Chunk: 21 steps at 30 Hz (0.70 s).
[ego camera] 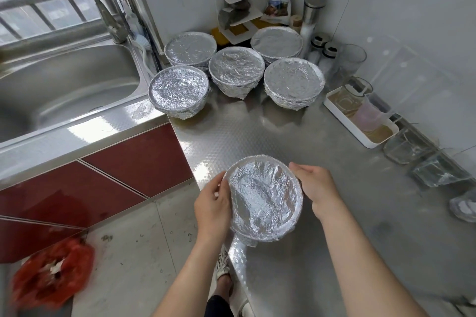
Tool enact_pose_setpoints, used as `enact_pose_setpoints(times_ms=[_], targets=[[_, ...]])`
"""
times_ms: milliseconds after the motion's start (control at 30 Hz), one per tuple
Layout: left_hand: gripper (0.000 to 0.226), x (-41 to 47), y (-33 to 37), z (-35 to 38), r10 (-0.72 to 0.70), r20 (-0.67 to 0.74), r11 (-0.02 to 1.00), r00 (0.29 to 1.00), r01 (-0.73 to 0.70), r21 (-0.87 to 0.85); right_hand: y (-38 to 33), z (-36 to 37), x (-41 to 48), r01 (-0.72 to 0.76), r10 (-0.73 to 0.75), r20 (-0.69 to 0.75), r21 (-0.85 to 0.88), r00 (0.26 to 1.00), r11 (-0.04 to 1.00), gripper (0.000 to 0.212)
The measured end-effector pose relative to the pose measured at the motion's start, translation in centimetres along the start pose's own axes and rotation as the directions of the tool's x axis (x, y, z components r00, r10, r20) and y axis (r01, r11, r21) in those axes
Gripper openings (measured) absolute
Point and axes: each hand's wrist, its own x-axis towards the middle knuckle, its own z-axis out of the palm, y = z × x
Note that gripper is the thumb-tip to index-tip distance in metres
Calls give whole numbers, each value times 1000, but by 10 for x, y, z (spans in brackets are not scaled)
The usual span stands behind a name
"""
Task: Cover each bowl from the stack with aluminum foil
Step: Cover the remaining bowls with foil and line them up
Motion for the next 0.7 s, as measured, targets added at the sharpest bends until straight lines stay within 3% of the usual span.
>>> enact_pose_setpoints(times_ms=[133, 367, 433, 533, 633, 700], targets=[[31, -16, 0, -1, -4, -39, 1000, 999, 4, -22, -2, 8, 3, 10, -5, 40, -143, 999, 990, 25], [29, -7, 4, 5, 8, -62, 1000, 998, -9, -17, 8, 18, -6, 167, -232, -74, -491, 970, 855, 35], [26, 5, 8, 6, 17, -32, 1000, 999, -17, -2, 13, 15, -9, 181, -250, -72, -504, 966, 844, 30], [21, 26, 19, 5, 71, 136, 997, 988, -76, 32, 15, 14, -15, 227, -278, -69, -407, 958, 885, 23], [21, 39, 26, 8, 95, 283, 985, 955, -130, 110, 5, 17, -13, 221, -232, 12, -358, 973, 907, 39], [26, 38, 25, 8, 93, 279, 984, 956, -131, 122, 0, 19, -8, 231, -214, 86, -368, 973, 901, 37]])
